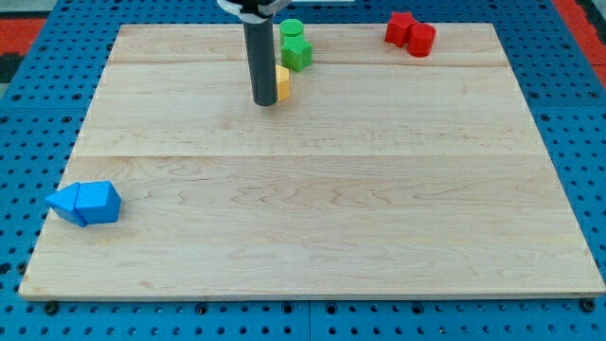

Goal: Move your arm to the blue triangle

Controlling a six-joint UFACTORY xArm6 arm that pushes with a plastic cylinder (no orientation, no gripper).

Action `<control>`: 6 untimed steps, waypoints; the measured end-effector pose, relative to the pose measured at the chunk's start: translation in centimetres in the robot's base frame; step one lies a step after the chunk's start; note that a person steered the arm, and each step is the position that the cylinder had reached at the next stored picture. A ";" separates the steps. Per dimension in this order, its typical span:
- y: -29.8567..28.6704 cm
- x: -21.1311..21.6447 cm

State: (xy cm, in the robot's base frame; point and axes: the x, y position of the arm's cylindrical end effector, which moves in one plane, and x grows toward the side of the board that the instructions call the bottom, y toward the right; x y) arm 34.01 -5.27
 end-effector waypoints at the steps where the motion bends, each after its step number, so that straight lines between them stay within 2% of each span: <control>1: 0.0 -1.8; 2: 1.0 -0.8; 3: 1.4 10.8; 4: -6.4 20.3; 5: -18.1 25.6; 6: -25.0 26.0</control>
